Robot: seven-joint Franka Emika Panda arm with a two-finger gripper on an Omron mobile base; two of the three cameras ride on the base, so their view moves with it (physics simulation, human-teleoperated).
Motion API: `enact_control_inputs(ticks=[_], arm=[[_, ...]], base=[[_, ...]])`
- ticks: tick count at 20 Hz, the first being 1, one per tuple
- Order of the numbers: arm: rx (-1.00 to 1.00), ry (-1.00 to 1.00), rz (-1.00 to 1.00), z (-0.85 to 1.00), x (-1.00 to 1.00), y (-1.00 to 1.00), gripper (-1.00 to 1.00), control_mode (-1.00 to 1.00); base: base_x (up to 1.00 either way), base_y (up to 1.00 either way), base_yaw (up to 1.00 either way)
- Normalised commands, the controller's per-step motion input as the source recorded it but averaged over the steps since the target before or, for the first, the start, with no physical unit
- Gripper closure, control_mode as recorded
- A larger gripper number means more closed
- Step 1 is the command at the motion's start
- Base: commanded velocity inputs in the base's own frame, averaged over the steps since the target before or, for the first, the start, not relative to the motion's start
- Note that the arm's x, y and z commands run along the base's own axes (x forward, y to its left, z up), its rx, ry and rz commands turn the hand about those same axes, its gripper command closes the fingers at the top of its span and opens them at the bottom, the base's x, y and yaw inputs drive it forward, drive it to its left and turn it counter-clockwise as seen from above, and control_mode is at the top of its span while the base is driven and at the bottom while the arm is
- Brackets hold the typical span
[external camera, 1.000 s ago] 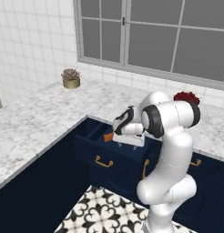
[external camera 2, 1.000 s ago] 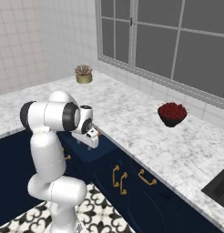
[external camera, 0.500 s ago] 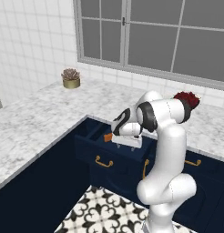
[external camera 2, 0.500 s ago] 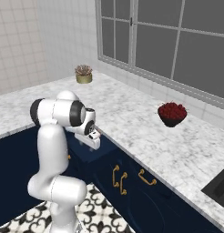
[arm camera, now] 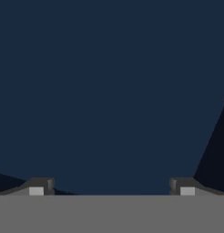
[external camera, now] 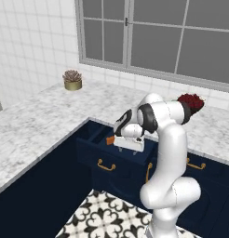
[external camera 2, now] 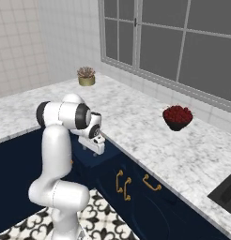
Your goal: Pick up the knife from the drawer and place it on the cutting board. Then place the meat from the plate to the cutting board.
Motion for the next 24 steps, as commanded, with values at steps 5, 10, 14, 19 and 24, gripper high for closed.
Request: enact_control_inputs(ticks=[5, 10, 14, 19, 24], arm=[[0.00, 0.01, -0.01, -0.22, 0.02, 0.03, -1.00, -1.00], [0.03, 0.00, -0.07, -0.33, 0.20, 0.03, -1.00, -1.00], [0.13, 0.00, -0.05, -0.42, 0.30, 0.00, -1.00, -1.00], [0.03, 0.00, -0.01, -0.29, -0.02, 0.18, -1.00, -1.00], [0.00, 0.00, 0.00, -0.12, -0.38, 0.67, -1.00, -1.00]], base=[[0.00, 0.00, 0.00], [0.00, 0.00, 0.00], [0.00, 0.00, 0.00], [0.00, 0.00, 0.00], [0.00, 0.00, 0.00]])
